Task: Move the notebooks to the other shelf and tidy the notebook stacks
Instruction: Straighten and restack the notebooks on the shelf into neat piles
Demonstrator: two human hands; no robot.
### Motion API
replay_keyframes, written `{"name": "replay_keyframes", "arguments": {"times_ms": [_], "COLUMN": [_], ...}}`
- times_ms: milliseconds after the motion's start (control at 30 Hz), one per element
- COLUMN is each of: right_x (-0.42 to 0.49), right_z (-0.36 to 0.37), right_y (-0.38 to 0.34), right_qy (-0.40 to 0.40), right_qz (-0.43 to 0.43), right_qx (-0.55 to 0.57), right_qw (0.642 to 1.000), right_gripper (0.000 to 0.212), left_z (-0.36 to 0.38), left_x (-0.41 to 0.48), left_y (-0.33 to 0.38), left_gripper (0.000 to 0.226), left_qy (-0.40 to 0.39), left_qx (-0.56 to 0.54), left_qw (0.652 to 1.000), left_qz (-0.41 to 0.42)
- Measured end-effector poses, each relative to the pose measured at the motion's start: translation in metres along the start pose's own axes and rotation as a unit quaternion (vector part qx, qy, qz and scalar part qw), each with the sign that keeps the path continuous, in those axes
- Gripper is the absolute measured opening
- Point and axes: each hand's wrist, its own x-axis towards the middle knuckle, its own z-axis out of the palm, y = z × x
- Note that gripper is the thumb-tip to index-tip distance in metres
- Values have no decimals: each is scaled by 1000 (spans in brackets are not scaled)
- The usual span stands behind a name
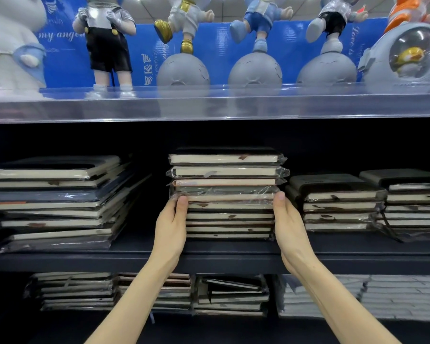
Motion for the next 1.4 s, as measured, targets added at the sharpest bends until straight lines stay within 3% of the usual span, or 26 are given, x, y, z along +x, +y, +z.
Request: {"name": "replay_keyframes", "arguments": {"times_ms": [100, 233, 367, 533, 633, 667, 800, 867, 1000, 1233, 1400], "right_x": [1, 2, 5, 10, 11, 11, 13, 13, 11, 11, 11], "right_z": [0, -4, -10, -13, -14, -13, -15, -16, -17, -13, -13], "right_y": [2, 0, -5, -3, -3, -3, 2, 5, 2, 0, 0], "right_qy": [-4, -21, -39, -46, -38, -34, -28, -28, -35, -22, -27], "right_qz": [-11, -18, -36, -93, -103, -108, -109, -106, -102, -113, -125], "right_qx": [-10, 9, 12, -32, -4, 4, 19, 33, 76, 59, 77], "right_qw": [1000, 1000, 999, 994, 994, 994, 994, 993, 991, 992, 989], "right_gripper": [74, 68, 67, 56, 22, 20, 21, 36, 50, 20, 21], "left_z": [-1, -3, -1, -1, -1, -1, -2, -2, -1, -1, 0], "left_x": [1, 0, -1, 2, 2, 1, 1, 1, 2, 1, 1], "left_y": [-2, 0, 3, -2, -3, -3, -2, -3, -2, 0, -1], "left_gripper": [21, 41, 21, 26, 20, 17, 14, 16, 42, 28, 20], "left_qy": [-4, -1, 0, 21, 26, 27, 31, 28, 18, 15, 45], "left_qx": [-28, -107, -97, -73, -65, -60, -50, -62, -70, -47, -33], "left_qw": [999, 993, 995, 997, 997, 997, 997, 997, 996, 995, 995], "left_qz": [-15, -47, -25, 4, 25, 30, 41, 38, 53, 83, 86]}}
